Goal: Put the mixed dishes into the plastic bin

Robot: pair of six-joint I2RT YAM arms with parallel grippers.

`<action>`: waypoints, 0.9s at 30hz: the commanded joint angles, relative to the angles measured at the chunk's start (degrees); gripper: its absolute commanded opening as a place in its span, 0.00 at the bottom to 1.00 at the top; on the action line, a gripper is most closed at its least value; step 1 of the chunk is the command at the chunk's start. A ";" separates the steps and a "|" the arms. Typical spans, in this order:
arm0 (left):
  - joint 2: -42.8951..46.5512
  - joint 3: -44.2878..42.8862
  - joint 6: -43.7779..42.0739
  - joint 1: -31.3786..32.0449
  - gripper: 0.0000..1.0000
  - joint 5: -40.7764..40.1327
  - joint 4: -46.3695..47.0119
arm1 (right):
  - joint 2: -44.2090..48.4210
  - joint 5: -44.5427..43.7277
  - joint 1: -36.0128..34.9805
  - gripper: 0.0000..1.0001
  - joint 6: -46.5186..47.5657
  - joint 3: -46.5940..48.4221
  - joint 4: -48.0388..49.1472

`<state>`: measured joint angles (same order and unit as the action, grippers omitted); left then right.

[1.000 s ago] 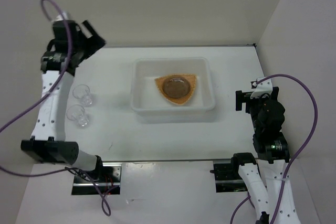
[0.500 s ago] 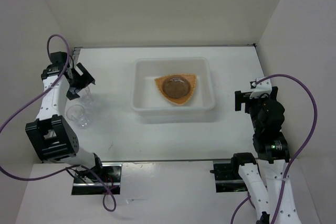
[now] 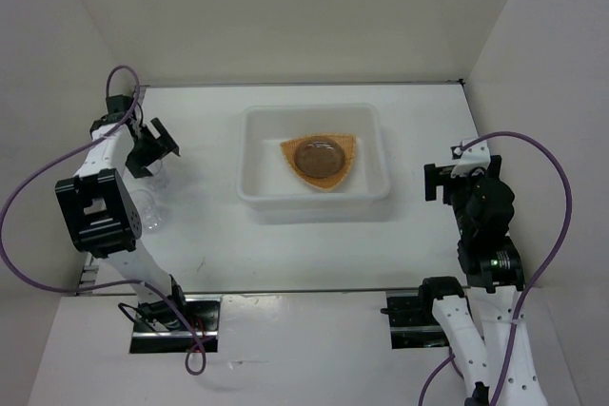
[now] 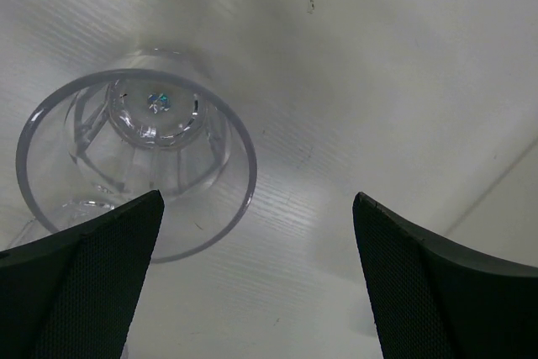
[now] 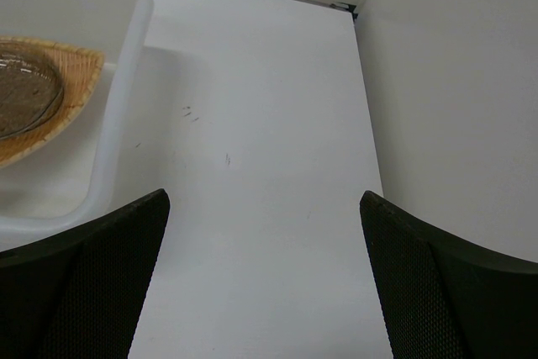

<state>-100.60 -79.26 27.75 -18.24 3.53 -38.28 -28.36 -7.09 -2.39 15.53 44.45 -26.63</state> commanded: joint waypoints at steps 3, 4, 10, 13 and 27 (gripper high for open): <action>-3.99 -2.39 -2.87 -0.57 0.98 -0.19 2.69 | -0.64 -1.08 -0.51 0.98 0.47 -0.50 2.20; -3.99 -2.39 -2.87 -1.09 0.97 -0.19 2.69 | -1.17 -1.08 -0.51 0.98 0.47 -0.50 2.20; -6.37 -3.00 -3.40 -1.10 0.66 2.09 3.74 | -1.17 -1.70 -0.51 0.98 0.47 -0.50 2.20; -4.97 -3.70 -2.71 -1.10 0.00 2.62 3.74 | -1.17 -1.70 -0.51 0.98 0.47 -0.50 2.20; -1.02 -30.98 5.15 19.89 0.00 16.07 10.65 | -1.70 -0.55 -0.51 0.98 0.47 -0.50 2.20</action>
<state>-92.14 -99.37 36.16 -3.68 13.34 -26.52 -29.76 -7.99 -2.46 15.55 44.45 -26.63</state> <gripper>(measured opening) 0.056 0.983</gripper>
